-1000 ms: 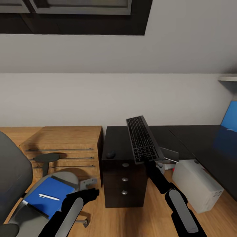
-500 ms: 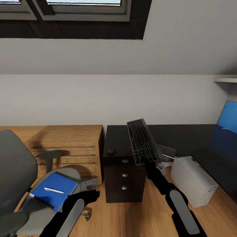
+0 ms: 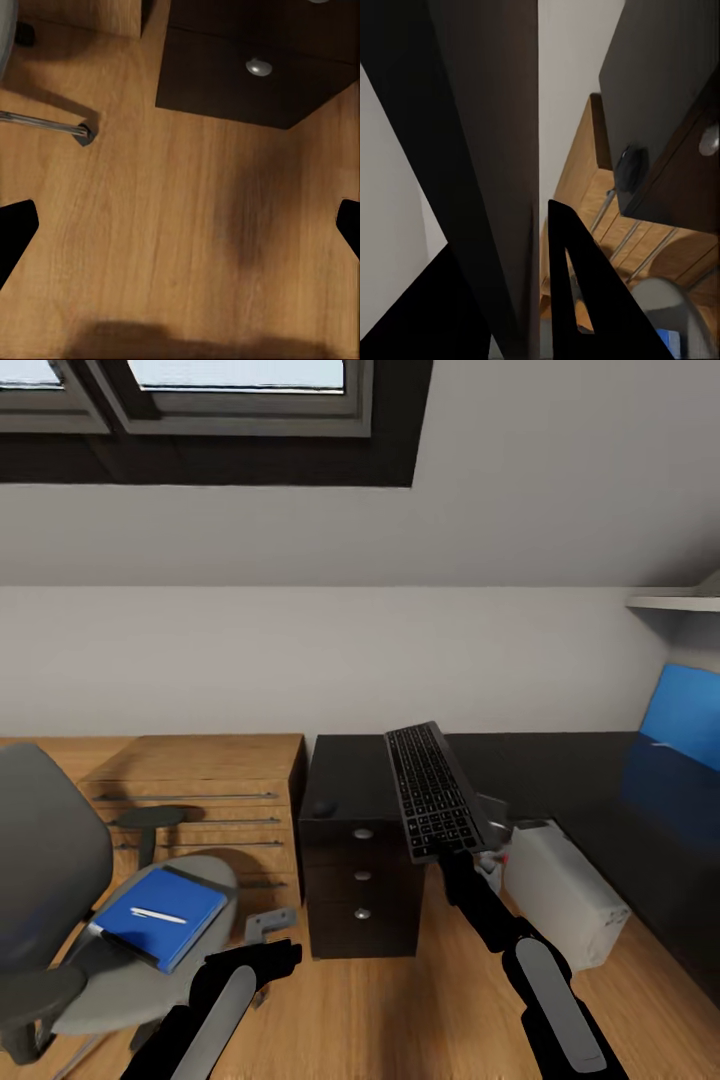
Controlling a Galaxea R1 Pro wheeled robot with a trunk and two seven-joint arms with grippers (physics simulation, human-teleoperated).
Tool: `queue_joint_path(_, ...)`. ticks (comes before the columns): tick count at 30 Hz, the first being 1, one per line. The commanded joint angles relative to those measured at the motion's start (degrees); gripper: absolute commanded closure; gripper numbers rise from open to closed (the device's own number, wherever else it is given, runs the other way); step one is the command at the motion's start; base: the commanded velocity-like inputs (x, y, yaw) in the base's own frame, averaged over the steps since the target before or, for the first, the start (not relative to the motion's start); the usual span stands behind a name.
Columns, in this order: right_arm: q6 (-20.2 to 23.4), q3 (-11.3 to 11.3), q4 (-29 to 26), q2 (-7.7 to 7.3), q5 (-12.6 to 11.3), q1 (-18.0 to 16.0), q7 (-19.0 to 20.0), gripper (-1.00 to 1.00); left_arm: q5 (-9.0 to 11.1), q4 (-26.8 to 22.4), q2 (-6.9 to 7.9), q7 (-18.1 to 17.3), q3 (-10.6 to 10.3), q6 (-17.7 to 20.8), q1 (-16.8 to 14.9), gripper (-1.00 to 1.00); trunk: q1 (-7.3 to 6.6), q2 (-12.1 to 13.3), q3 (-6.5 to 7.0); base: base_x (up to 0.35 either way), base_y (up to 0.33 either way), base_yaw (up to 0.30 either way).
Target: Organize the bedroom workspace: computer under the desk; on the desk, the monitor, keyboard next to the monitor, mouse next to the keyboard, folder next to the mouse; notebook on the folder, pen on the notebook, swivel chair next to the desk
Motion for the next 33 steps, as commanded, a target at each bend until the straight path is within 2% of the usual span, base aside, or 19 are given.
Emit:
queue_joint_path(1, 0.22, -0.06, -0.01, 0.02, -0.43, -0.03, 0.18, 1.0, 0.57, -0.05, 0.06, 0.6, -0.14, 0.04, -0.05, -1.0, -0.03, -0.04, -0.06, -0.287, -0.184, 0.0)
queue_joint_path(5, 0.23, -0.06, -0.13, 0.02, -0.43, -0.02, 0.17, 1.0, 0.53, 0.79, 0.06, 0.52, -0.02, -0.03, -0.05, -1.0, -0.03, -0.04, -0.06, -0.246, -0.24, 0.0)
queue_joint_path(9, 0.23, -0.1, -2.32, -0.05, -0.36, 1.26, 0.09, 1.0, 0.37, 4.3, 0.06, 0.46, 0.03, -0.15, -0.05, -1.0, -0.03, -0.04, -0.06, -0.225, -0.264, 0.0)
queue_joint_path(16, 0.23, -0.18, -4.83, -0.15, -0.34, 2.72, 0.06, 1.0, -1.72, 8.85, -0.15, 0.3, -0.32, -4.04, -0.05, -1.0, -0.03, -0.04, -0.06, -0.221, -0.268, 0.0)
queue_joint_path(20, 0.28, -0.21, -4.92, -0.15, -0.34, 2.78, 0.08, 1.0, -1.9, 14.81, -0.22, 0.14, -1.73, -9.5, -0.05, -1.0, -0.03, -0.04, -0.06, -0.218, -0.259, 0.0)
queue_joint_path(24, 0.31, -0.26, -4.95, -0.15, -0.38, 2.79, 0.08, 1.0, -1.9, 23.13, -0.21, 0.02, -3.49, -15.81, -0.05, -1.0, -0.03, -0.04, -0.06, -0.098, -0.111, 0.0)
queue_joint_path(27, 0.31, -0.28, -4.95, -0.15, -0.42, 2.8, 0.08, 1.0, -1.84, 31.81, -0.27, -0.09, -4.16, -22.89, -0.05, -1.0, -0.47, 0.77, 0.3, -0.026, -0.029, 0.0)
queue_joint_path(30, 0.31, -0.24, -4.94, -0.11, -0.43, 2.8, 0.05, 1.0, -1.84, 38.32, -0.28, -0.17, -4.33, -27.47, -0.05, -1.0, -1.13, 1.97, 0.84, -0.009, -0.01, 0.0)
queue_joint_path(32, 0.31, -0.21, -4.92, -0.13, -0.44, 2.8, 0.05, 1.0, -1.91, 44.73, -0.35, -0.7, -4.58, -31.42, -0.05, -1.0, -1.57, 2.77, 1.2, -0.003, -0.004, 0.0)
queue_joint_path(33, 0.31, -0.2, -4.9, -0.14, -0.43, 2.8, 0.06, 1.0, -2.01, 48.98, -0.42, -1.94, -5.35, -35.3, -0.05, -1.0, -1.79, 3.17, 1.38, -0.001, -0.001, 0.0)
